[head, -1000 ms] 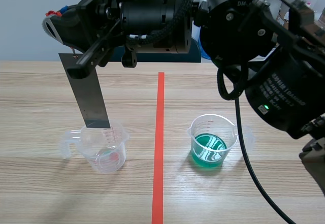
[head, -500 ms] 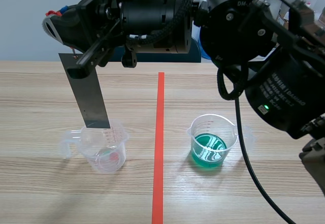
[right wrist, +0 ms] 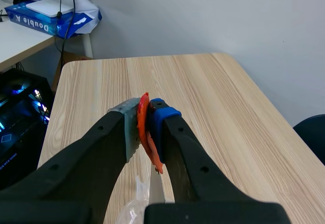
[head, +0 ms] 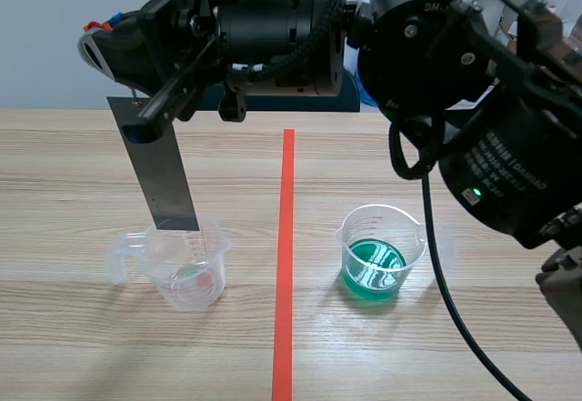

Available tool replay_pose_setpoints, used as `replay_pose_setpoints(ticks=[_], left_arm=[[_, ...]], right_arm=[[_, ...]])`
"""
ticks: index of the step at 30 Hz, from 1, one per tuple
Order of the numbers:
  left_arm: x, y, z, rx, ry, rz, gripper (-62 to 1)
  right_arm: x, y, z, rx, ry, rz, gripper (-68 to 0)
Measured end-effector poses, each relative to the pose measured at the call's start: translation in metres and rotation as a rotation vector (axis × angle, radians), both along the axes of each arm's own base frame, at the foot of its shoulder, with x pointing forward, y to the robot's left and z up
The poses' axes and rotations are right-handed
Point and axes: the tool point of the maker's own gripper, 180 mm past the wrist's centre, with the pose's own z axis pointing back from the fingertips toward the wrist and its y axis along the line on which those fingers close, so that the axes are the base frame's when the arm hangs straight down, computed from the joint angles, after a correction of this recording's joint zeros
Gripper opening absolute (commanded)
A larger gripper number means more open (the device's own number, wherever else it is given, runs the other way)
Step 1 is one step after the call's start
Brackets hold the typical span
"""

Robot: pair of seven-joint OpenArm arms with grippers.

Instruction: Do the redox reaction experiment

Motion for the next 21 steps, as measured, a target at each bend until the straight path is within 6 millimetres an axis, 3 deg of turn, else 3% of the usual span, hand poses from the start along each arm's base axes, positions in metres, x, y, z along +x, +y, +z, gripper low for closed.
replay_pose_setpoints(ticks=[8, 21], left_arm=[[0.0, 0.0, 0.0, 0.0, 0.0, 0.0, 1.4], [0.0, 0.0, 0.0, 0.0, 0.0, 0.0, 1.4]], right_arm=[[0.004, 0.001, -0.001, 0.02, -0.001, -0.009, -66.9], [0.019, 0.014, -0.074, -0.06, 0.08, -0.032, -66.9]])
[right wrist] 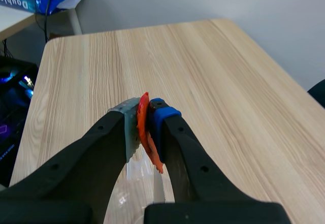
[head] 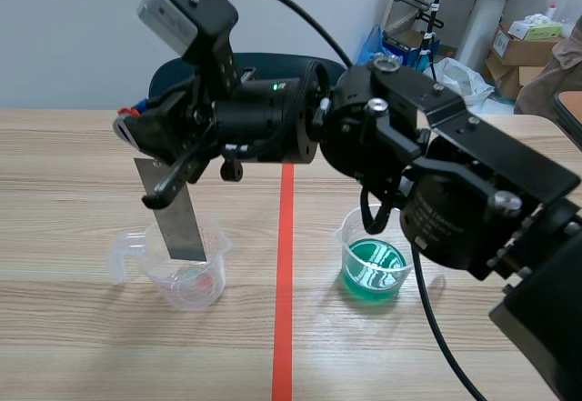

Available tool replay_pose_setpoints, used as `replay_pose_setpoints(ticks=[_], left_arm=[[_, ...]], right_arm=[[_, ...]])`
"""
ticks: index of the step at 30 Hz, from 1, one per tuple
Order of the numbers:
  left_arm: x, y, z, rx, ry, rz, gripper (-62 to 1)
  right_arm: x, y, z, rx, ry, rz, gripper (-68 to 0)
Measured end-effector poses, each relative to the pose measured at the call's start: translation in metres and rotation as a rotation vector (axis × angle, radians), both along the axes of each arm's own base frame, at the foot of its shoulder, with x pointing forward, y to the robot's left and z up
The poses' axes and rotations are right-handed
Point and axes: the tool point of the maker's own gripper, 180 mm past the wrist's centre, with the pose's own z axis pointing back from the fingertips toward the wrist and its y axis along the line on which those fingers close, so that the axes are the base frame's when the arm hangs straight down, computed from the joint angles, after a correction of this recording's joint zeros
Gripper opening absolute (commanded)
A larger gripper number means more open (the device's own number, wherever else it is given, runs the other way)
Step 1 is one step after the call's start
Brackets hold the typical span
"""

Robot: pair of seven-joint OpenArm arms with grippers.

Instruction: Do the redox reaction experiment

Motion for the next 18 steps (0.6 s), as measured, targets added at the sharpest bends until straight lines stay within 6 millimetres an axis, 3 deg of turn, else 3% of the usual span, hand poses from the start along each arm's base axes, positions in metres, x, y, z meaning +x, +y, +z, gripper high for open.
replay_pose_setpoints(ticks=[8, 18], left_arm=[[0.0, 0.0, 0.0, 0.0, 0.0, 0.0, 1.4], [0.0, 0.0, 0.0, 0.0, 0.0, 0.0, 1.4]], right_arm=[[0.004, 0.003, -0.03, -0.043, -0.035, -0.006, -66.9], [0.004, 0.003, -0.032, -0.048, -0.096, 0.002, -66.9]])
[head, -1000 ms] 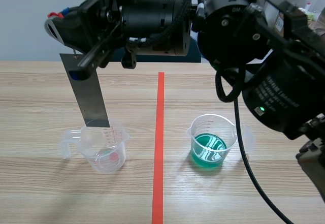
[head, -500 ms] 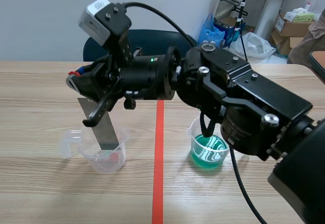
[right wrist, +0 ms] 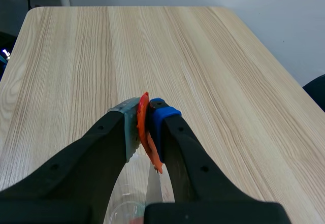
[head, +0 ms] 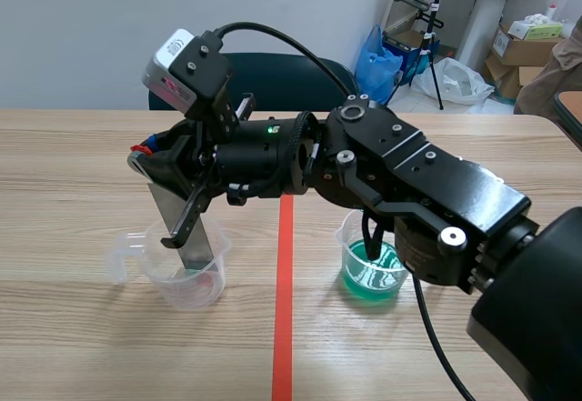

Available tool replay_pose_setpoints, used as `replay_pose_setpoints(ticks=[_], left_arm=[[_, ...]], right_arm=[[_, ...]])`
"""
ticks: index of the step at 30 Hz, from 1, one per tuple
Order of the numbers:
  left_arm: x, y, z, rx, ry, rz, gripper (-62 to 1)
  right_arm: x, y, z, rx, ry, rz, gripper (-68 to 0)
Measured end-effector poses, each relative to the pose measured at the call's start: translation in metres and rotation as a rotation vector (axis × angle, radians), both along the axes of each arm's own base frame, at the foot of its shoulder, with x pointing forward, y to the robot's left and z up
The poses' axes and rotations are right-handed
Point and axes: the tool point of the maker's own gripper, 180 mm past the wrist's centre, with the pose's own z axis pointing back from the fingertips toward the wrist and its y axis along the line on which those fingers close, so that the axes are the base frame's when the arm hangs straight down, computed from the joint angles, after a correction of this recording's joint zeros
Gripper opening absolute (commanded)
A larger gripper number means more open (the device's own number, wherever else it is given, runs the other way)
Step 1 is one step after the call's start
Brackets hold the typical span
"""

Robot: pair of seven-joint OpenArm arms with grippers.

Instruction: Do the redox reaction experiment

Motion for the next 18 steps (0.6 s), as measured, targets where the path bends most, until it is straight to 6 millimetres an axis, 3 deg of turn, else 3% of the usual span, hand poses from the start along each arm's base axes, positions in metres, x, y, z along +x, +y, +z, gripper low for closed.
replay_pose_setpoints(ticks=[12, 14, 18], left_arm=[[0.0, 0.0, 0.0, 0.0, 0.0, 0.0, 1.4], [0.0, 0.0, 0.0, 0.0, 0.0, 0.0, 1.4], [0.0, 0.0, 0.0, 0.0, 0.0, 0.0, 1.4]], right_arm=[[-0.008, 0.003, -0.002, -0.018, -0.011, 0.044, -66.6], [-0.01, 0.004, -0.001, -0.016, -0.008, 0.058, -61.3], [-0.011, 0.005, -0.003, -0.023, -0.009, 0.061, -39.9]])
